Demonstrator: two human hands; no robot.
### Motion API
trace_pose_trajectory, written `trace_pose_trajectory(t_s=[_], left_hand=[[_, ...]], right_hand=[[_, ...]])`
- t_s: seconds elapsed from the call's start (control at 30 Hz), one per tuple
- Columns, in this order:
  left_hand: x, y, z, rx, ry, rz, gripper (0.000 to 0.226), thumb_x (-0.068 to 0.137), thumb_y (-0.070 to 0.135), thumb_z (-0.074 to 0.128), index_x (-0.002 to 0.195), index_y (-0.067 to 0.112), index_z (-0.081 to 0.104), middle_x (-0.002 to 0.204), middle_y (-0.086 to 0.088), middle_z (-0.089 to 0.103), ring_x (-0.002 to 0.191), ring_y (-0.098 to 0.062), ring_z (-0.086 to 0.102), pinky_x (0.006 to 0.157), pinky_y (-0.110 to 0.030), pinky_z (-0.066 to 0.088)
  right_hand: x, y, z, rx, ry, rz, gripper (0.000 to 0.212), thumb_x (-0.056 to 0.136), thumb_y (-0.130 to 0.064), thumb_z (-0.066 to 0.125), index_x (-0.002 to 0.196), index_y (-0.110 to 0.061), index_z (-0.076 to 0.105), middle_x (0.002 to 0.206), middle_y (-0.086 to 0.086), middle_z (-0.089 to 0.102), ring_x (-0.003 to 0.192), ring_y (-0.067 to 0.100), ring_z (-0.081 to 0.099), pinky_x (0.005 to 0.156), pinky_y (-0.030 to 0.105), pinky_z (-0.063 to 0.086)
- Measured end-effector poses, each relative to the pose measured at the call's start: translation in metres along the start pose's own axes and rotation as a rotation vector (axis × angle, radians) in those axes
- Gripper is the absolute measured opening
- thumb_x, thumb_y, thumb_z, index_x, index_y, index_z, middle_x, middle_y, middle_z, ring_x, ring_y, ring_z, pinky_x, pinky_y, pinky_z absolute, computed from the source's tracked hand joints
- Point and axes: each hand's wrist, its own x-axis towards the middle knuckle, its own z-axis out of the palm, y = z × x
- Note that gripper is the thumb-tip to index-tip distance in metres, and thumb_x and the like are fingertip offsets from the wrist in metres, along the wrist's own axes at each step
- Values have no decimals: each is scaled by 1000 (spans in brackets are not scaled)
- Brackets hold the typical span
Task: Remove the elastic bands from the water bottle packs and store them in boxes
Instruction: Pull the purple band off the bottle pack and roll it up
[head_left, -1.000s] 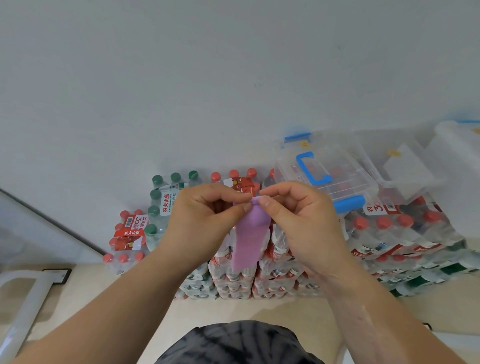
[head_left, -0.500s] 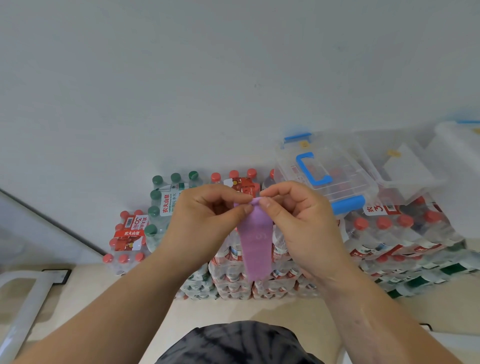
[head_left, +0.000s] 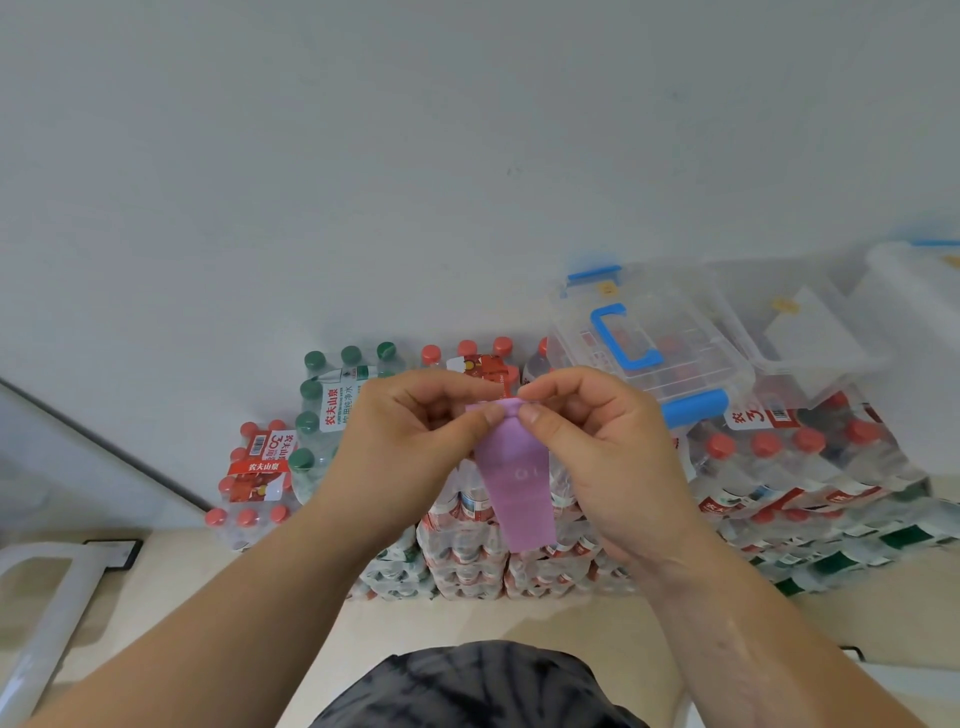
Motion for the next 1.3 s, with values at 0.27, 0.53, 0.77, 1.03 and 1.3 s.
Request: trace_pose_trajectory(t_s=[0.27, 0.53, 0.77, 1.03, 1.3], left_hand=[[0, -3, -1, 89, 26, 24, 16, 83, 8, 79, 86, 24, 82, 81, 2, 79, 77, -22, 74, 71, -29, 62], [-4, -1, -1, 62, 26, 6, 14, 78, 0, 80, 85, 12, 81, 81, -5, 77, 79, -31, 70, 73, -39, 60], [-8, 0, -2, 11, 28, -35, 18, 79, 20, 79, 93, 31, 81, 83, -10, 77, 82, -38, 71, 70, -44, 63], [-7, 0, -3, 11, 40, -48, 22, 83, 2, 76, 89, 23, 82, 85, -6, 79, 84, -31, 74, 78, -38, 63], [-7, -3, -1, -66, -5, -54, 29, 76, -1, 81, 96, 19, 79, 87, -11, 78, 85, -35, 74, 76, -37, 63]], right_hand=[[-1, 1, 1, -42, 8, 44, 11, 91, -22, 77, 96, -32, 74, 82, 5, 79, 85, 19, 78, 81, 33, 64], [-1, 3, 3, -45, -16, 43, 18, 91, -10, 75, 91, -28, 77, 85, -3, 80, 82, 10, 76, 76, 20, 58], [-2, 3, 7, 3, -3, 45, 24, 92, -6, 74, 89, -30, 77, 86, -5, 79, 81, 7, 74, 72, 16, 56], [-6, 4, 9, 75, 13, 78, 18, 91, -15, 76, 103, -28, 71, 85, 2, 80, 82, 15, 78, 73, 19, 58], [-5, 4, 8, -25, 67, 62, 10, 91, -14, 76, 93, -23, 76, 84, -5, 79, 79, 8, 75, 70, 18, 58]])
